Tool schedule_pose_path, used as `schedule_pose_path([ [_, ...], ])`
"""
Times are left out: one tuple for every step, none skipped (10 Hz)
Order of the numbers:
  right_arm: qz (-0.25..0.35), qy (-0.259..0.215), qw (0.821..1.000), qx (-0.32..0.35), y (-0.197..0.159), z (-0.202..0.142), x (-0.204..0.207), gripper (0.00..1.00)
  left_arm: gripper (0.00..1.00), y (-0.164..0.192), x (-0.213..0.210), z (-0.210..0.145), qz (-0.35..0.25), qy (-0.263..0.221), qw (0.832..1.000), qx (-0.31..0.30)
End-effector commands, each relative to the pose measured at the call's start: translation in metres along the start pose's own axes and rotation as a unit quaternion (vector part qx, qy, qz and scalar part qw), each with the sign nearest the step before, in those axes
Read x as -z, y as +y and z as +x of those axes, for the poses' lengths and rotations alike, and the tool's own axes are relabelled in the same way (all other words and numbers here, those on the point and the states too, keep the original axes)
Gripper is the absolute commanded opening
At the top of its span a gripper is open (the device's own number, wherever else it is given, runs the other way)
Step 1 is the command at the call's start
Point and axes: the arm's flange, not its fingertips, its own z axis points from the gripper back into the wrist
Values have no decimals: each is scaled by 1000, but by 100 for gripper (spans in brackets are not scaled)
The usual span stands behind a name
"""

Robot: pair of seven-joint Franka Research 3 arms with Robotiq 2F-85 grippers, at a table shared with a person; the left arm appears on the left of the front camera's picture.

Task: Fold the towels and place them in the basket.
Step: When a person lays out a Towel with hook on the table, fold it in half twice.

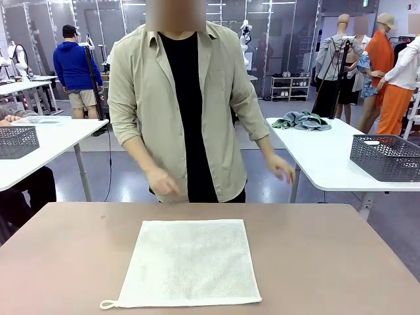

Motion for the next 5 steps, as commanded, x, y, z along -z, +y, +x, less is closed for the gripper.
schedule_pose_path([
  [-11,20,999,-48,7,9,7,100,100,-13,7,20,22,27,996,78],
  [-19,41,995,-88,17,20,14,100,100,-24,15,35,30,46,991,120],
  [-19,68,987,-143,31,33,27,100,100,-39,28,53,34,71,981,177],
  [-16,95,976,-194,45,46,42,100,100,-54,43,68,33,91,969,226],
  [-10,122,959,-254,61,56,61,100,100,-67,62,79,28,113,954,276],
])
